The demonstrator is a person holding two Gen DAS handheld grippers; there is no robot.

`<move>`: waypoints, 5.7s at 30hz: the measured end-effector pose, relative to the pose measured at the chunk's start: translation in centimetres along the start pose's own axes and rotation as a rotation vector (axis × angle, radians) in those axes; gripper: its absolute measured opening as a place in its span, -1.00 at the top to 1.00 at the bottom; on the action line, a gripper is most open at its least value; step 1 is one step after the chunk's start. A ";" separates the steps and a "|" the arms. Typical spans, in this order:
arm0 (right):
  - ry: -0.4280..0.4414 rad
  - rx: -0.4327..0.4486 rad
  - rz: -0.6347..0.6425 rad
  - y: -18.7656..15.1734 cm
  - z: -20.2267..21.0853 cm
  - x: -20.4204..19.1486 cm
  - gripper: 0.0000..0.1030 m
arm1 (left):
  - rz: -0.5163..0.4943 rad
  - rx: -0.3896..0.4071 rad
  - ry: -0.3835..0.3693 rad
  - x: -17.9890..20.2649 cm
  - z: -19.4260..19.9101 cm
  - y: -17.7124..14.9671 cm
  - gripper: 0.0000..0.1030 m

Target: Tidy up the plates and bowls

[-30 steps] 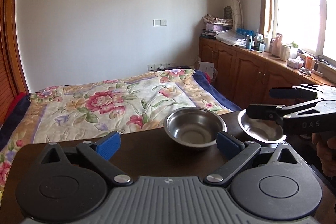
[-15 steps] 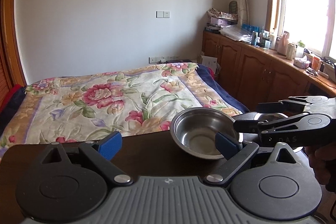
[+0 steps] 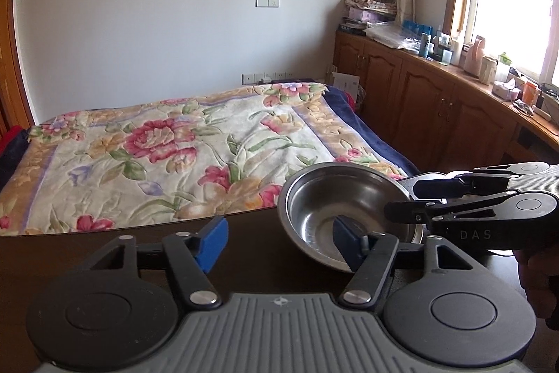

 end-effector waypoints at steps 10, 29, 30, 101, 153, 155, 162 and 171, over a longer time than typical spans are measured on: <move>0.020 -0.022 -0.036 -0.5 -0.5 0.6 0.35 | 0.036 -0.055 -0.023 0.6 -1.8 -0.6 0.23; 0.088 -0.024 -0.065 -0.9 0.0 -0.8 0.64 | 0.115 -0.137 -0.039 -0.5 -1.4 -1.7 0.63; 0.086 -0.020 -0.061 -0.9 0.2 -1.1 0.66 | 0.114 -0.135 -0.042 -0.5 -1.1 -1.7 0.64; 0.177 0.072 -0.080 -10.0 15.2 -6.5 0.69 | -0.006 -0.013 -0.247 3.3 17.1 -9.5 0.59; 0.045 0.164 0.004 -7.5 14.9 -1.6 0.67 | -0.072 -0.006 -0.186 5.0 14.2 -7.4 0.22; 0.025 0.179 -0.002 -6.8 14.7 -0.2 0.55 | -0.063 0.002 -0.193 5.4 13.8 -6.4 0.14; -0.060 0.200 0.014 -5.9 13.7 3.5 0.11 | -0.108 0.026 -0.168 7.6 11.9 -3.5 -0.12; -0.111 0.210 -0.008 -5.6 11.9 7.3 -0.30 | -0.163 0.025 -0.177 10.6 9.0 -1.3 -0.39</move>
Point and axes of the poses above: each gripper's, at about its wrist camera, not at the fingertips, and z roughly against the way its jaws point, x to its right, y to its top, the point moved 6 cm from there along -z, roughly the way its jaws point, and after that the axes turned 8 degrees about y, right-handed, at the moved point
